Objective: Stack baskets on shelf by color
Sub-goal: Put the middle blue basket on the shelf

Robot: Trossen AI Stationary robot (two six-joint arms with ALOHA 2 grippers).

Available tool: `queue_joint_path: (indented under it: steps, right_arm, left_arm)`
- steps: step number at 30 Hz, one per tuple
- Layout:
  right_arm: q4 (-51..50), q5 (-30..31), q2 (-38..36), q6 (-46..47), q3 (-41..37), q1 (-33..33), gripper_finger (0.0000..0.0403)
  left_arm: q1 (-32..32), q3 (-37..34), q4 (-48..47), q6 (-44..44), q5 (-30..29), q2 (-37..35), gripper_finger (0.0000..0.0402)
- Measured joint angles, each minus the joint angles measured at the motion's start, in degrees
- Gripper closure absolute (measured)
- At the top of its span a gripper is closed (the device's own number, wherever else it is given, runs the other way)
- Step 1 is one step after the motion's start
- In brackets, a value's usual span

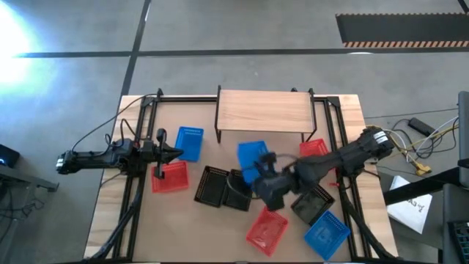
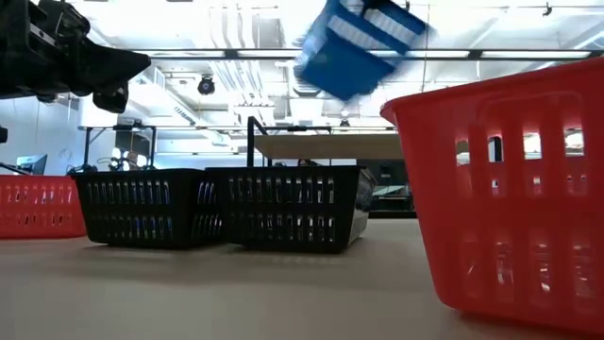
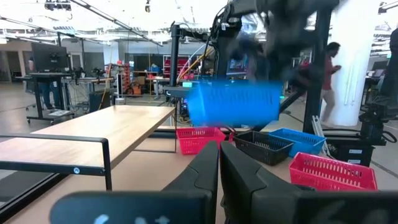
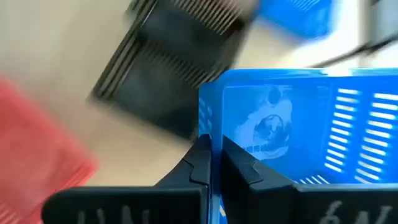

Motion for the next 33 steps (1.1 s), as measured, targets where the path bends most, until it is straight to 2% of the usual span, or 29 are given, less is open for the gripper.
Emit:
queue_joint_path:
  steps: [3,8,13,18,21,28,33]
  right_arm:
    - [0.2,2.1,1.9,-5.9,7.5,-4.8,0.0394]
    - [-1.6,0.0,8.4,-11.8,19.1,-14.8,0.0394]
    - [-5.7,-6.4,16.4,-12.7,28.6,-24.2,0.0394]
    - [-12.7,-6.9,24.0,-11.9,36.5,-29.4,0.0394]
    - [-14.8,-7.0,26.6,-11.5,38.2,-30.6,0.0394]
    - [-12.5,-7.4,28.8,-13.4,38.0,-31.2,0.0392]
    - [-11.0,-7.4,29.0,-14.3,38.0,-31.2,0.0360]
  left_arm:
    - [0.0,0.0,0.0,0.0,0.0,0.0,0.0402]
    - [0.0,0.0,0.0,0.0,0.0,0.0,0.0402]
    - [0.0,0.0,0.0,0.0,0.0,0.0,0.0402]
    - [0.0,0.0,0.0,0.0,0.0,0.0,0.0402]
    - [0.0,0.0,0.0,0.0,0.0,0.0,0.0402]
    - [0.0,0.0,0.0,0.0,0.0,0.0,0.0402]
    - [0.0,0.0,0.0,0.0,0.0,0.0,0.0402]
